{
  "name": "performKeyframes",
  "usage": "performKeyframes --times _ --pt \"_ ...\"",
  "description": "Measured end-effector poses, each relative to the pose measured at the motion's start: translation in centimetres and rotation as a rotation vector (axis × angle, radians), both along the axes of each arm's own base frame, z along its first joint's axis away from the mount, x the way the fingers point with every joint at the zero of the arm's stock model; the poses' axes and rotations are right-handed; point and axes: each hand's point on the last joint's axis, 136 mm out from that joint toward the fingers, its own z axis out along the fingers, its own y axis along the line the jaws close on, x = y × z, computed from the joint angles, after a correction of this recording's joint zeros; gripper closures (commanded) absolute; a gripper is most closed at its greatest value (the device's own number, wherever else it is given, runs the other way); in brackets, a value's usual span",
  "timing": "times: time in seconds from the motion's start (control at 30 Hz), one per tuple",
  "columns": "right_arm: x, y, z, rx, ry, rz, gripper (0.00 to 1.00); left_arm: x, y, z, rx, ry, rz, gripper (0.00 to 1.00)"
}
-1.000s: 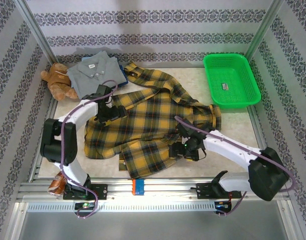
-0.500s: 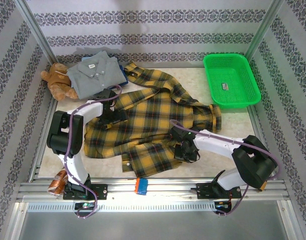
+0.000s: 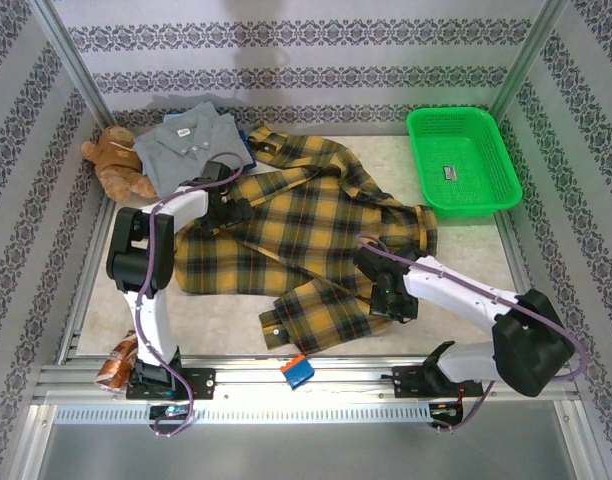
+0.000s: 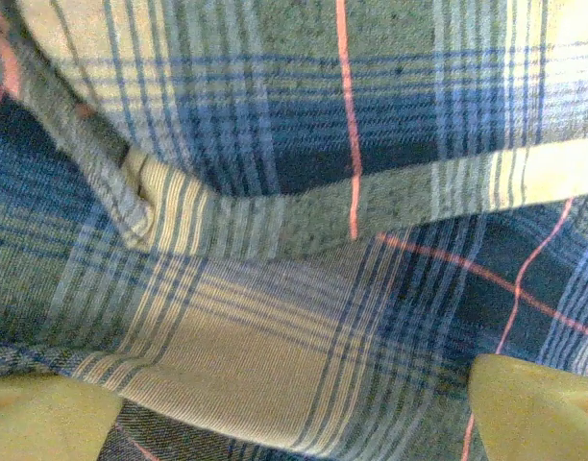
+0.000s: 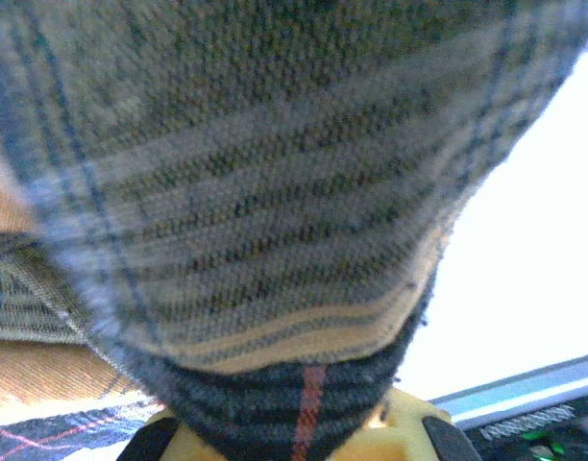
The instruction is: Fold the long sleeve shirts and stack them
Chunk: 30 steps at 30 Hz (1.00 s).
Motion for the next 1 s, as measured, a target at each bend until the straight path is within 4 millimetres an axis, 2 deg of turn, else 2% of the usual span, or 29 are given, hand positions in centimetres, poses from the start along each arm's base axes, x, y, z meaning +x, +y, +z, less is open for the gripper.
performKeyframes --times 0.07,0.17,0.27,0.37,0.43,0.53,0.63,0.73,0.8,0.83,0.87,1.0 --pt "0.1 -0.5 1.1 0.004 -0.03 0.005 0.97 1.4 0.0 0.1 -0.005 -0.018 0.002 0.04" --pt "0.3 -0.8 1.9 0.023 -0.058 0.007 0.66 2.6 -0.3 0.5 -0.034 -0.033 -0.001 0.01" --pt "-1.1 -1.4 1.3 -0.01 0.031 0.022 0.45 2.6 0.0 0.9 -0.046 -0.04 0.0 0.0" --pt "-1.9 -1.8 1.4 -0.033 0.069 0.019 0.36 1.1 0.9 1.4 -0.039 -0.019 0.005 0.0" --pt "-1.4 -1.9 2.6 -0.016 0.033 -0.002 0.34 -0.7 1.5 2.2 -0.026 0.001 0.009 0.0" --pt "1.0 -2.0 5.4 0.039 -0.077 -0.054 0.34 -3.4 2.5 4.8 0.001 -0.006 0.022 0.0" --pt "5.5 -2.3 8.9 0.084 -0.212 -0.092 0.34 -5.9 3.9 7.3 0.018 -0.032 0.049 0.0" --pt "9.9 -2.3 10.2 0.116 -0.281 -0.11 0.37 -7.5 5.3 8.0 0.018 -0.038 0.082 0.0" --pt "12.5 -2.1 8.9 0.124 -0.272 -0.111 0.41 -8.2 5.6 6.9 0.019 -0.005 0.09 0.0" --pt "12.9 -2.1 8.6 0.125 -0.268 -0.114 0.42 -8.6 5.6 6.0 0.019 0.019 0.092 0.0" --pt "14.5 -2.0 6.8 0.123 -0.243 -0.114 0.45 -9.0 5.5 4.9 0.017 0.051 0.095 0.0" --pt "17.4 -1.7 2.0 0.124 -0.183 -0.135 0.53 -11.0 5.9 0.7 0.01 0.171 0.131 0.01"
